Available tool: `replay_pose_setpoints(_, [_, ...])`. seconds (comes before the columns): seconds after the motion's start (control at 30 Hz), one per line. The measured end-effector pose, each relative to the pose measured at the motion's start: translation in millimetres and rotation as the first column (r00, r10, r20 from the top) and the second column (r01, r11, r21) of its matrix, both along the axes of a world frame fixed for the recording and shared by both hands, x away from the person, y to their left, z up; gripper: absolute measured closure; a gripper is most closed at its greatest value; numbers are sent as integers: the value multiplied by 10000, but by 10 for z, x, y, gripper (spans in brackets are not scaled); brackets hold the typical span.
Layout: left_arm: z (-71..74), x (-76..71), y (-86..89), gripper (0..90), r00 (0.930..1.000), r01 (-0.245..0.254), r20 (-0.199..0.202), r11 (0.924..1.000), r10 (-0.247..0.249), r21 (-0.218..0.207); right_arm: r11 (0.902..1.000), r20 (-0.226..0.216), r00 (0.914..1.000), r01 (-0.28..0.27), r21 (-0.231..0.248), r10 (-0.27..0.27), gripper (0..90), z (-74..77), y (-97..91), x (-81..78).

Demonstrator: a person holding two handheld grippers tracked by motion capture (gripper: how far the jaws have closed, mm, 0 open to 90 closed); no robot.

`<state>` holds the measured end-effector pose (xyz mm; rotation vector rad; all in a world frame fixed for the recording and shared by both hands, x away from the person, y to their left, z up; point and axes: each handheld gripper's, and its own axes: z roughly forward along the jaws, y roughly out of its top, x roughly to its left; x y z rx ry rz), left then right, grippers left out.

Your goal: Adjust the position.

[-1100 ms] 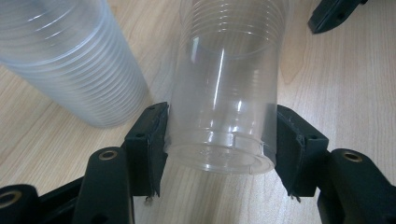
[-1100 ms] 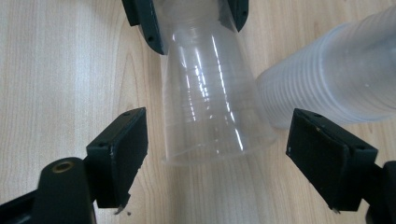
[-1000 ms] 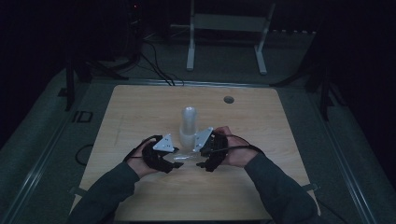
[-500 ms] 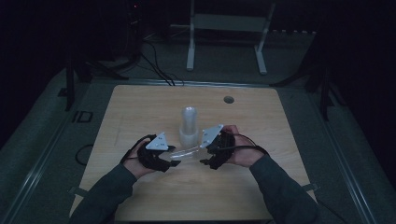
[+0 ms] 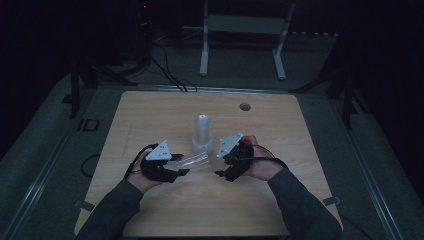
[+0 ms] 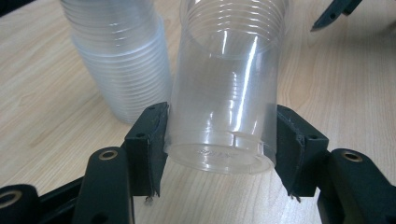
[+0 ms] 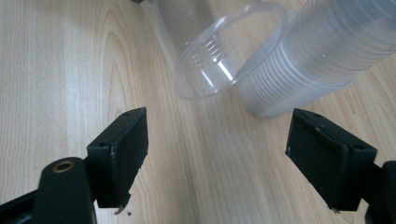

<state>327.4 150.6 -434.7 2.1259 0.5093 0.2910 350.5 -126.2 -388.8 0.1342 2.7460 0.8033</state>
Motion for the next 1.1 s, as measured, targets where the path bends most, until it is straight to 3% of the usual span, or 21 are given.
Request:
replay_pose_setpoints(0.5, [-1, -33, 118, 418, 9979, -624, 107, 9951, 634, -768, 9998, -134, 9998, 123, 134, -121, 212, -69, -2, 2])
replay_pose_setpoints(0.87, [22, -62, 209, 418, 9945, -973, 278, 9899, 1007, -1035, 9993, -195, 9995, 248, 295, -242, 218, -113, 11, 2])
replay_pose_setpoints(1.1, [23, -81, 296, 418, 9901, -1281, 378, 9809, 1349, -1462, 9968, -267, 9988, 439, 667, -422, 228, -157, 52, 5])
